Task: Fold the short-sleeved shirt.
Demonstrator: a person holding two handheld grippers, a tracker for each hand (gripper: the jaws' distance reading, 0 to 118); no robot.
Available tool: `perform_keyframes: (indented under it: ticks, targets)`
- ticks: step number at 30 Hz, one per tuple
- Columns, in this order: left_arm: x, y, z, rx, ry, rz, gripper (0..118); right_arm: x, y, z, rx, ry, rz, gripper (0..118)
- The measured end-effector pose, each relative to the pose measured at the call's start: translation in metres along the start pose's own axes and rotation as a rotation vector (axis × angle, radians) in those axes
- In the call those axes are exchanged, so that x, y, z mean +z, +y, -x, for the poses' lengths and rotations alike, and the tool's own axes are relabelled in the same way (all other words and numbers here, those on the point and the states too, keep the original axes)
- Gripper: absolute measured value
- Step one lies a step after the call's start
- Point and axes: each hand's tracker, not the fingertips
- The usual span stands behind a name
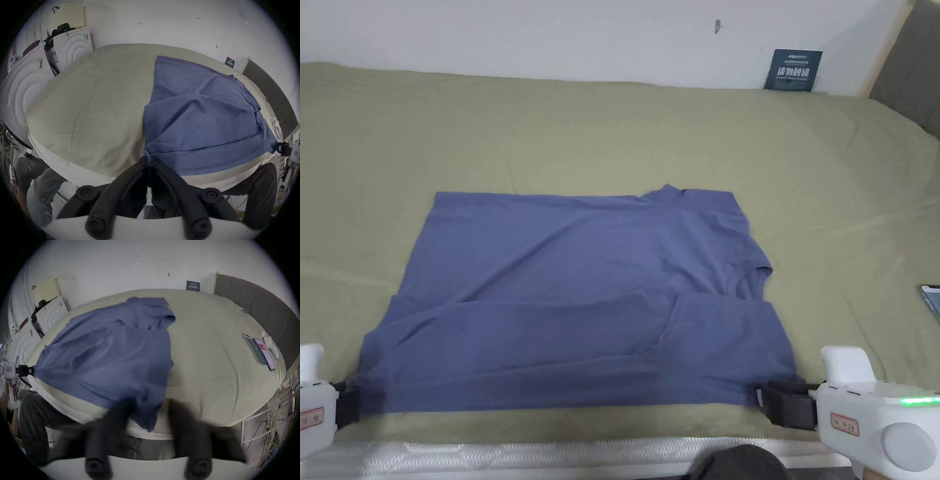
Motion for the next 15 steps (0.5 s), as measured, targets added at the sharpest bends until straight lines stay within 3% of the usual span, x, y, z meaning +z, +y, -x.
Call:
perform_keyframes:
  ticks: [3,4,8,11,15]
  targets:
    - [0.002,0.007,0.004,0.002,-0.010,-0.002,3,-0.023,-0.011,-0.016,-0.030,-0.023,0.021,4]
    - [0.003,0.010,0.004,-0.003,-0.018,0.002,3,-0.020,-0.009,-0.017,-0.075,-0.007,0.017,4]
    - [0.019,0.038,0.006,-0.040,-0.039,-0.012,3,0.005,0.022,-0.014,0.033,-0.057,-0.064,4]
    - [0.027,0.075,0.006,-0.023,-0.063,-0.055,3,0.015,0.060,-0.013,0.015,-0.043,-0.108,4]
    - [0.016,0.133,-0.003,-0.033,-0.058,-0.088,3,0.007,0.118,0.001,0.066,-0.057,-0.146,4]
